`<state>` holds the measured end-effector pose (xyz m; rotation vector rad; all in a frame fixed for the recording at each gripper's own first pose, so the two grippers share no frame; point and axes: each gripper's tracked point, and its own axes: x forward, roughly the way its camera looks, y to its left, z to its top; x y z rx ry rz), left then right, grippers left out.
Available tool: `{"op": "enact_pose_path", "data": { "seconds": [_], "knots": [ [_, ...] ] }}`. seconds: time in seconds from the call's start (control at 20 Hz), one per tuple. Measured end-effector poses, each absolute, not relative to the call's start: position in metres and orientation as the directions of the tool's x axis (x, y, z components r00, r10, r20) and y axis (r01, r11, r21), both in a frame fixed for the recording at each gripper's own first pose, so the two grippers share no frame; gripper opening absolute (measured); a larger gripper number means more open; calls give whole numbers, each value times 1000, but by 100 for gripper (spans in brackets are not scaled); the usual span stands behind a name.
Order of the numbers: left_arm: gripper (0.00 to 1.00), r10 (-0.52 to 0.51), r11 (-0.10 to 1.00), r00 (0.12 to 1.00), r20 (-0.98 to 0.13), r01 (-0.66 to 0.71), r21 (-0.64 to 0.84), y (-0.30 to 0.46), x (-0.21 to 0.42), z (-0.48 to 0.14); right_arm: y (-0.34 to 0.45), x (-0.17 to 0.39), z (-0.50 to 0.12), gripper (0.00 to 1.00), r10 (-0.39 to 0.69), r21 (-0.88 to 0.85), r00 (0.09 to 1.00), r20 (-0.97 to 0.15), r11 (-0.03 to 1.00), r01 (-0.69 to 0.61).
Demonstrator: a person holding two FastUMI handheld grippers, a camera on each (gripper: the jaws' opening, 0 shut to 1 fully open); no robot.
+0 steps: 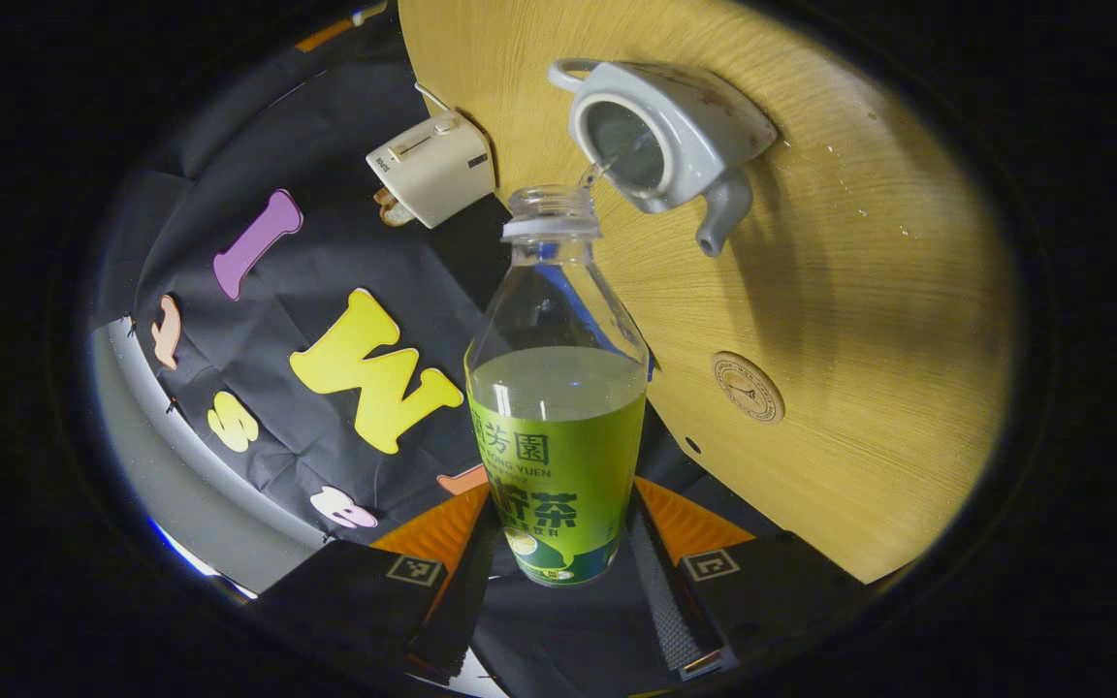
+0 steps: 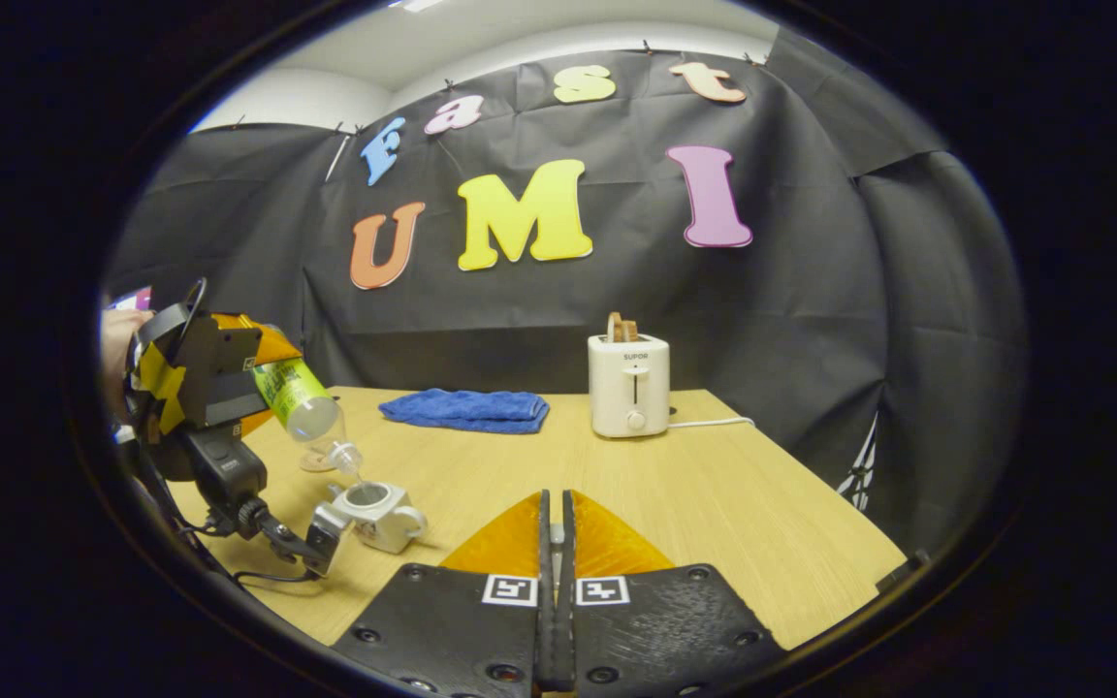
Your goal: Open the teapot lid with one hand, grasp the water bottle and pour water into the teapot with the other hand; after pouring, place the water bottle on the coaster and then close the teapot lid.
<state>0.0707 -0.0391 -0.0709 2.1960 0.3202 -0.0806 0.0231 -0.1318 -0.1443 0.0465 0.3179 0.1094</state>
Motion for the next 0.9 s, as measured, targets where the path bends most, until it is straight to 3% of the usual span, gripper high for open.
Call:
{"op": "enact_pose_path", "data": {
  "seconds": [0.35,0.6,0.8,0.85,0.9],
  "knots": [
    [75,193,-566,966,-172,253,785,-39,70,-71,-131,23,-142,0,112,58,945,-308,993,-99],
    [75,192,-478,960,-204,273,835,-34,70,-83,-130,23,-139,0,109,57,946,-305,994,-96],
    [75,207,-241,927,-313,358,902,-19,60,-110,-131,21,-131,0,98,55,950,-296,995,-85],
    [70,205,-167,911,-357,392,905,-17,55,-119,-131,21,-128,0,95,53,952,-292,995,-83],
    [75,199,-99,900,-388,412,906,-16,49,-125,-129,22,-124,0,94,49,953,-287,995,-83]
  ]
}}
